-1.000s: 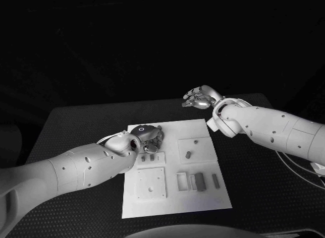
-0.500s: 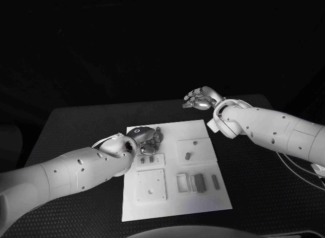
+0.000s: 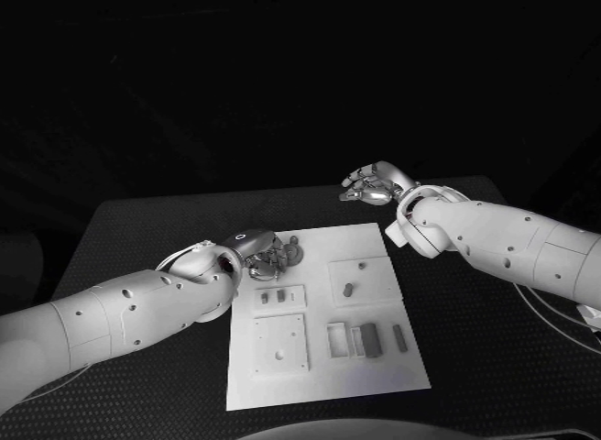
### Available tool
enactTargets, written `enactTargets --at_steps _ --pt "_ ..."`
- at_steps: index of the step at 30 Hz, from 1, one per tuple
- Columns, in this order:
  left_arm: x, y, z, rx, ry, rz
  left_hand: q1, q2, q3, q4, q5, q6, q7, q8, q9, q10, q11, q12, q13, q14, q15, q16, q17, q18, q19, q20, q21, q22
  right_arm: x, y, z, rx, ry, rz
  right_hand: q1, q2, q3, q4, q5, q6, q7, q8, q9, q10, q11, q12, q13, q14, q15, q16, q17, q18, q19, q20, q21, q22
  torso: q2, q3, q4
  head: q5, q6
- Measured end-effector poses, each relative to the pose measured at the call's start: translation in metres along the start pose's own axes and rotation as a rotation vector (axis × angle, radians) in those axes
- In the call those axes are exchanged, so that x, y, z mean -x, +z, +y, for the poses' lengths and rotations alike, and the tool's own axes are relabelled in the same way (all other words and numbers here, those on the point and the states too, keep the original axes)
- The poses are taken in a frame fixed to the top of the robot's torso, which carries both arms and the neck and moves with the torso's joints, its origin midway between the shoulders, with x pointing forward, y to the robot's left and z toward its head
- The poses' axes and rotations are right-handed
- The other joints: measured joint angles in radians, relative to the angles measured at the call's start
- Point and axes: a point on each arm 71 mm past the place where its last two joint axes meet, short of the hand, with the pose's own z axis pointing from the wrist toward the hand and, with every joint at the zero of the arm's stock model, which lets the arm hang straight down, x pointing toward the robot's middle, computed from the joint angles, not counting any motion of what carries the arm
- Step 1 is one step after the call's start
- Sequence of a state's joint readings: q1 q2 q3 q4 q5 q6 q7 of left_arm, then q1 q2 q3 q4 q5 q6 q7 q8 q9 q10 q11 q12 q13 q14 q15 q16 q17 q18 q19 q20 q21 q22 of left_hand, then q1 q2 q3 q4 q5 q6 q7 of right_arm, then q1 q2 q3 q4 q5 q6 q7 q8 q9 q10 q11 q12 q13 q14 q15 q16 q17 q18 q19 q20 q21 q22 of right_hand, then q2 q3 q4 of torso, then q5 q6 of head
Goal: Assemble the parts on the task board
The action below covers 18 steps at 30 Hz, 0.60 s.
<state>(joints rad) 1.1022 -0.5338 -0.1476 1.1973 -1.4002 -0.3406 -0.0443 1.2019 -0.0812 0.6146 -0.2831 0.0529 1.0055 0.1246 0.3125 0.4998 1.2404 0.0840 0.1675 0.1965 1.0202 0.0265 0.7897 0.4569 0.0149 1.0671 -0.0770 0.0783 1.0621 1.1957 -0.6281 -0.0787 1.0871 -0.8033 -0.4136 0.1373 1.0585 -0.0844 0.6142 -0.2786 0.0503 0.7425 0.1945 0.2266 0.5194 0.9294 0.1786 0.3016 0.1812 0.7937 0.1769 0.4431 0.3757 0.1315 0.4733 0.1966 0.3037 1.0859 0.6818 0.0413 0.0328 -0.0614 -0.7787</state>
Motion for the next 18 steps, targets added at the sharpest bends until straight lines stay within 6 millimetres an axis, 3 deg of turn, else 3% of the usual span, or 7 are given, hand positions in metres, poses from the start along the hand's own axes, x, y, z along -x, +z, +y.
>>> enactTargets --at_steps 18 --pt "0.005 -0.011 0.015 0.036 -0.012 0.040 0.000 0.000 0.000 0.000 0.000 0.000 0.000 0.000 0.000 0.000 0.000 -0.006 0.000 0.000 0.000 -0.005 0.003 0.000 0.000 0.000 -0.004 0.000 0.002 -0.001 -0.002 -0.004 -0.001 -0.002 0.000 0.000 0.000 0.000 0.000 0.000 0.000 0.000 -0.001 0.000 0.000 0.000 -0.002 0.000 0.000 0.000 -0.001 0.000 0.000 0.000 -0.004 0.001 0.001 -0.0005 -0.0004 -0.003 -0.003"
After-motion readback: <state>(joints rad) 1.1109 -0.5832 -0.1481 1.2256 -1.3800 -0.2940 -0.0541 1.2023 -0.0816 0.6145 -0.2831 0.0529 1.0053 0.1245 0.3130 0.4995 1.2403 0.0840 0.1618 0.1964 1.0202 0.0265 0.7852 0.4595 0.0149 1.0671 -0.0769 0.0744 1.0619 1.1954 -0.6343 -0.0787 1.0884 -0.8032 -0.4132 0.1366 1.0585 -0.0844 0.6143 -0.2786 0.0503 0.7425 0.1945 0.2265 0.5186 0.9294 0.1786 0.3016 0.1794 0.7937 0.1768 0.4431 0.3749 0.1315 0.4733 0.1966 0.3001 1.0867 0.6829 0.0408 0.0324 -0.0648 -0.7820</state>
